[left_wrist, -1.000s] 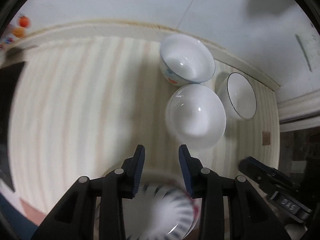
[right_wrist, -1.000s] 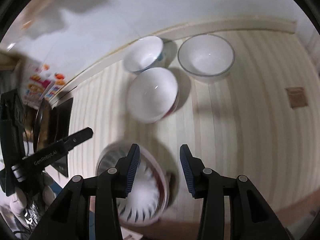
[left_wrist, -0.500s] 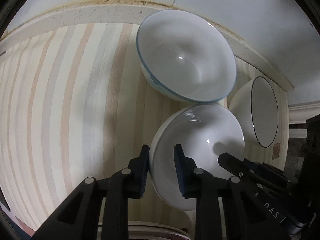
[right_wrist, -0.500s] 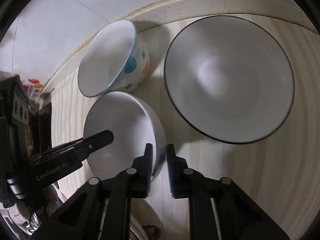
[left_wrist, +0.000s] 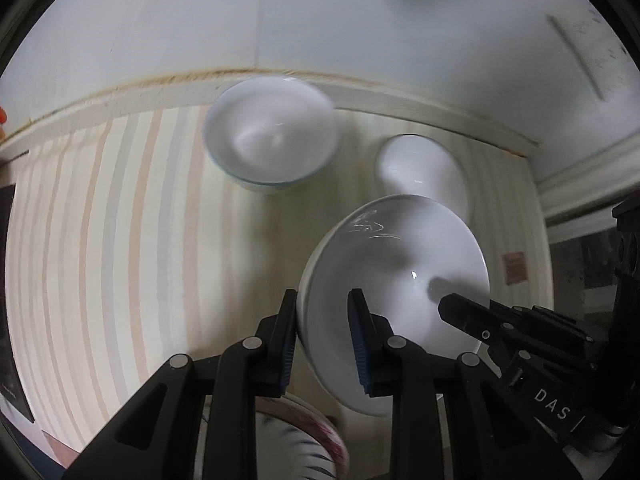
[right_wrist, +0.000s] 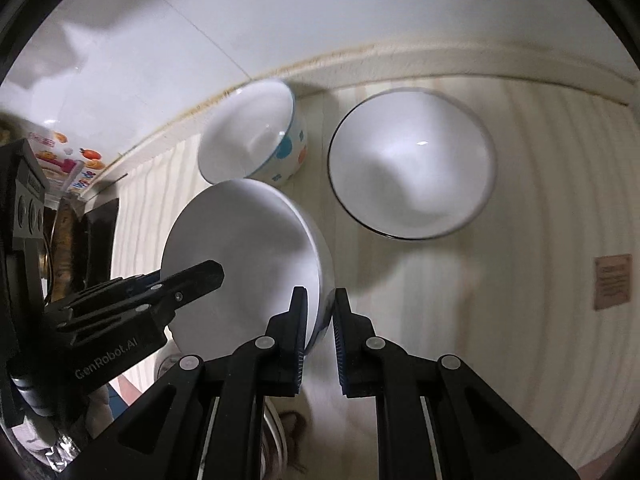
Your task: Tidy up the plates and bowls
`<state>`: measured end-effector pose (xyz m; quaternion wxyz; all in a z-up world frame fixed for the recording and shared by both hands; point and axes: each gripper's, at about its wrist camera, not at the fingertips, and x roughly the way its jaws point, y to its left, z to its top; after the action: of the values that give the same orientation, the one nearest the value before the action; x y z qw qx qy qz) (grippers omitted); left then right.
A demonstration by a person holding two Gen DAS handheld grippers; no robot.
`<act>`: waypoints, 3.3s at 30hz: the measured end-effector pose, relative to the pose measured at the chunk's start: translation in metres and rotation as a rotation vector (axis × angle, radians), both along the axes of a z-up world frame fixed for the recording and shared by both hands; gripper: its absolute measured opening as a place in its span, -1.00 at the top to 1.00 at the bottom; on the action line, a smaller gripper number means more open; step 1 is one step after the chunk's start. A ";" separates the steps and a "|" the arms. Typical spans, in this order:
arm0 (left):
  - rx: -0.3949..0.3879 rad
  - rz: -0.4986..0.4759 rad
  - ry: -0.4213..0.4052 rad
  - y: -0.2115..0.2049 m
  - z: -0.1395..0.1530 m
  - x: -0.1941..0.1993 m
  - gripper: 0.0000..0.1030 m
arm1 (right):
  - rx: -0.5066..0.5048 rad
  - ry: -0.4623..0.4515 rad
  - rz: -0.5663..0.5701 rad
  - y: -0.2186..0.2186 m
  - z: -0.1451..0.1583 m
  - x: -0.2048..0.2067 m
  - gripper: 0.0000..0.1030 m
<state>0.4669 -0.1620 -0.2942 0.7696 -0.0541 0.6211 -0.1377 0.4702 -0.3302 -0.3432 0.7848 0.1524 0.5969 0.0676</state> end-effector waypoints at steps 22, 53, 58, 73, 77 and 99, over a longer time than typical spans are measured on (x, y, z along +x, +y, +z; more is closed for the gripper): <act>0.011 -0.200 0.049 -0.077 -0.039 -0.096 0.56 | -0.024 0.056 -0.106 -0.085 -0.010 -0.149 0.72; 0.017 -0.080 -0.038 -0.071 0.011 0.010 0.43 | 0.066 0.018 -0.138 -0.148 0.032 -0.085 0.06; 0.032 -0.029 0.013 -0.080 -0.019 0.065 0.43 | 0.095 -0.031 -0.140 -0.147 0.026 -0.011 0.06; 0.097 -0.024 0.041 -0.102 -0.066 0.101 0.51 | 0.081 0.058 -0.109 -0.126 -0.051 0.085 0.73; 0.110 -0.041 0.020 -0.107 -0.061 0.094 0.51 | 0.055 0.054 -0.094 -0.126 -0.050 0.084 0.73; 0.059 -0.126 -0.148 -0.092 0.051 0.011 0.51 | 0.024 -0.092 -0.096 -0.118 0.051 -0.009 0.73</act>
<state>0.4783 -0.2542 -0.2430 0.8043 0.0182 0.5687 -0.1712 0.4609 -0.4479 -0.2920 0.8118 0.1870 0.5514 0.0442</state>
